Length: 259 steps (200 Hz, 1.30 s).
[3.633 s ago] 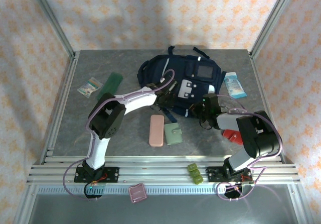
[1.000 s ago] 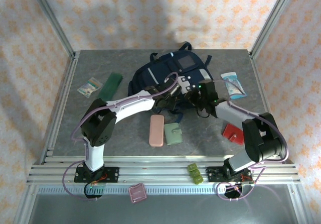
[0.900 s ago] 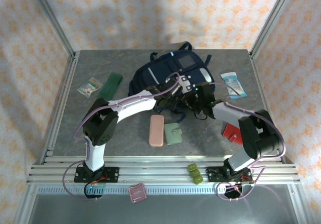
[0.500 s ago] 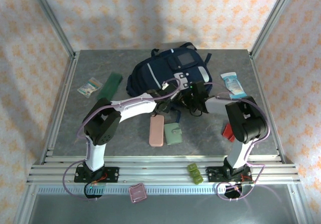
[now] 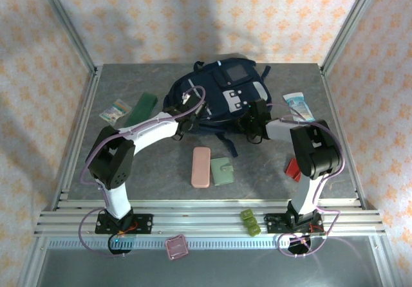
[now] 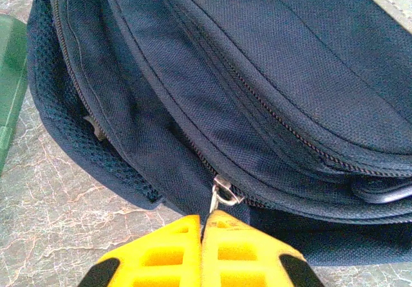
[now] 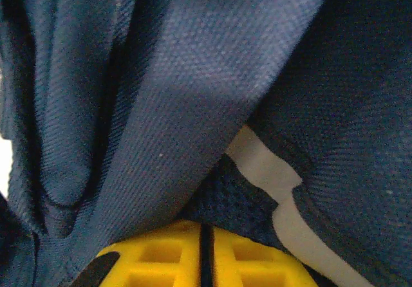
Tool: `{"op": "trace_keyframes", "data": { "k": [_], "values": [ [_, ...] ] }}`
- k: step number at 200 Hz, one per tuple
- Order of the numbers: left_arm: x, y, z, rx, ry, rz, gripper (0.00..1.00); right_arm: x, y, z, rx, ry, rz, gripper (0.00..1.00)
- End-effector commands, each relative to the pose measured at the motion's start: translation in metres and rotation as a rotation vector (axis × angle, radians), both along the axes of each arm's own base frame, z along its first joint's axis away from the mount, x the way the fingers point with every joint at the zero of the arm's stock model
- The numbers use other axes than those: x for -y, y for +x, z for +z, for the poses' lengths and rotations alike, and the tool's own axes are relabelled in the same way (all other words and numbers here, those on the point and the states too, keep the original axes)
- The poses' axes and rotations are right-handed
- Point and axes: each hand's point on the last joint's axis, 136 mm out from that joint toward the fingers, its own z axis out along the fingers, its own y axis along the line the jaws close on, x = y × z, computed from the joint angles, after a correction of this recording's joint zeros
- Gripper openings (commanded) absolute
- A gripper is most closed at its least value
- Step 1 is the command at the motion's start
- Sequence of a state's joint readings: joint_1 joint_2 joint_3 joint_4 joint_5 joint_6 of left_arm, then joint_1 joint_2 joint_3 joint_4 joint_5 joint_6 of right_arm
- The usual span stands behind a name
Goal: Pack the student bag
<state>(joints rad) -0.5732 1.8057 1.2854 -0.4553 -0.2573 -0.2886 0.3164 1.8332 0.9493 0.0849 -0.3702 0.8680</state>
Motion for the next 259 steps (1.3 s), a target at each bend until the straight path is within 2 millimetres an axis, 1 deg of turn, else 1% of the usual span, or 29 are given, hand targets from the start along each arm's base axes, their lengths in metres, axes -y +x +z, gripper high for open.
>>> {"op": "trace_keyframes", "data": {
  "k": [1,25,53,66,79,91,113,134,150,167,180,191,196,204,227,244,250,259],
  "values": [
    [-0.008,-0.007,0.002,-0.021,0.034,0.007,0.00,0.056,-0.014,-0.038,-0.131,-0.194,-0.132,0.12],
    [0.031,-0.019,0.000,-0.046,-0.041,-0.097,0.00,0.061,0.001,-0.025,-0.101,-0.202,-0.130,0.13],
    [0.081,-0.032,0.008,-0.057,-0.140,-0.203,0.00,0.076,0.030,-0.008,-0.067,-0.214,-0.142,0.14],
    [0.103,-0.036,0.013,-0.061,-0.182,-0.245,0.00,0.077,0.041,0.004,-0.048,-0.220,-0.131,0.15],
    [0.118,-0.037,0.017,-0.057,-0.199,-0.262,0.00,0.071,0.048,0.021,-0.007,-0.206,-0.107,0.18],
    [0.124,-0.034,0.020,-0.052,-0.215,-0.259,0.00,0.065,0.046,0.037,0.030,-0.174,-0.083,0.24],
    [0.130,-0.028,0.024,-0.035,-0.240,-0.252,0.00,0.050,0.030,0.068,0.100,-0.117,-0.037,0.31],
    [0.132,-0.025,0.023,-0.033,-0.230,-0.252,0.00,0.032,0.008,0.086,0.148,-0.095,0.010,0.34],
    [0.124,-0.021,0.024,-0.014,-0.179,-0.236,0.00,0.015,-0.003,0.087,0.161,-0.064,0.057,0.34],
    [0.113,-0.019,0.022,-0.010,-0.109,-0.216,0.00,0.002,-0.010,0.080,0.166,-0.039,0.094,0.34],
    [0.102,-0.018,0.024,0.003,-0.072,-0.189,0.00,-0.003,-0.013,0.077,0.171,-0.042,0.108,0.36],
    [0.098,-0.019,0.028,0.013,-0.074,-0.181,0.00,-0.006,-0.014,0.076,0.177,-0.051,0.116,0.38],
    [0.095,-0.020,0.029,0.017,-0.080,-0.177,0.06,-0.006,-0.014,0.075,0.176,-0.054,0.115,0.38],
    [0.093,-0.020,0.032,0.021,-0.090,-0.173,0.19,-0.006,-0.014,0.073,0.173,-0.058,0.117,0.38],
    [0.087,-0.020,0.035,0.025,-0.098,-0.169,0.43,-0.007,-0.014,0.065,0.155,-0.062,0.121,0.38],
    [0.089,-0.021,0.029,0.003,-0.105,-0.184,0.56,-0.007,-0.015,0.061,0.148,-0.058,0.116,0.38],
    [0.091,-0.022,0.026,-0.010,-0.106,-0.192,0.59,-0.006,-0.016,0.059,0.145,-0.058,0.114,0.38],
    [0.091,-0.022,0.021,-0.024,-0.099,-0.195,0.60,-0.006,-0.017,0.058,0.141,-0.057,0.112,0.37]
  ]
}}
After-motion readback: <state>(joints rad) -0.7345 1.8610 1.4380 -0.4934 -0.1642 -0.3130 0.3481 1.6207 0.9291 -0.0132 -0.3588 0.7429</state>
